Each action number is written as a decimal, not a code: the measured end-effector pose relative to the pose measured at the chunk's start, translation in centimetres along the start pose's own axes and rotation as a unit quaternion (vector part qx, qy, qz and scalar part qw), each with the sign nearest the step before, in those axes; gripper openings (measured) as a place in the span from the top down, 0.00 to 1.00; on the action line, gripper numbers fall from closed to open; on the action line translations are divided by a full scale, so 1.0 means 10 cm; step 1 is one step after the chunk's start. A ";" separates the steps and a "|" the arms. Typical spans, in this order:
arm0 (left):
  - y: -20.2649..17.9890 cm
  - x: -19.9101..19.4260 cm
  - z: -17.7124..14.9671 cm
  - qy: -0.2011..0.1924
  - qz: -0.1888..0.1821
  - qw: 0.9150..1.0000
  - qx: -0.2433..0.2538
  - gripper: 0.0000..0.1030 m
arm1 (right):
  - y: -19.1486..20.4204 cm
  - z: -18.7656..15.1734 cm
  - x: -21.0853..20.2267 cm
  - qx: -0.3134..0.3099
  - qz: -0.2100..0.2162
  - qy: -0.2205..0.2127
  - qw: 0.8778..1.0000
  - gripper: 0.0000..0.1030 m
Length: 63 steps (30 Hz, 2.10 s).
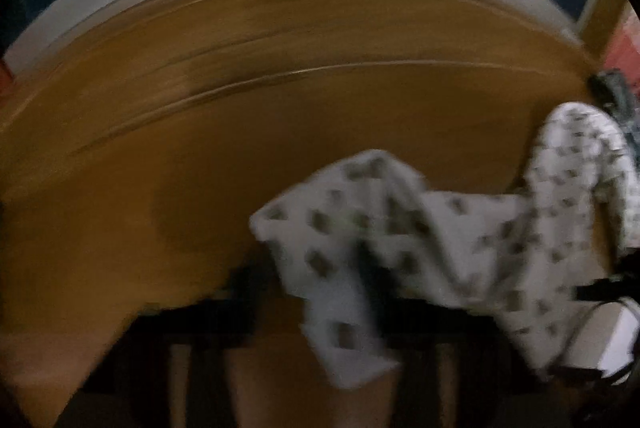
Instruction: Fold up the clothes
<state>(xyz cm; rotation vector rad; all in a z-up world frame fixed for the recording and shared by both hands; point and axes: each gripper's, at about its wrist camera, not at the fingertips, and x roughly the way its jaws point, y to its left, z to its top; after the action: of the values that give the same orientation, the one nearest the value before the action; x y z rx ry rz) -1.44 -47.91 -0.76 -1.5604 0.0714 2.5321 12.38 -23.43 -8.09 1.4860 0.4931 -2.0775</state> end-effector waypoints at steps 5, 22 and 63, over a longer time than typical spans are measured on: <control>0.02 -0.40 0.08 -0.065 0.079 0.995 0.004 0.96 | -0.11 0.09 0.01 0.049 0.007 -0.010 0.999 0.74; 1.01 -1.47 -1.82 -0.094 0.153 0.965 -0.192 0.92 | 0.14 0.31 -0.23 0.016 0.025 -0.046 0.999 0.66; 0.01 -1.34 -2.04 -0.053 0.036 0.977 -0.203 0.75 | 0.82 0.99 -0.03 -0.120 0.036 -0.035 0.991 0.56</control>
<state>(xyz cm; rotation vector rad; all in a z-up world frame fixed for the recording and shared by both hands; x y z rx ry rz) 22.44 -52.18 1.97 -1.5690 -0.4389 2.8126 10.04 -35.56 -4.46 1.2684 0.6278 -1.9317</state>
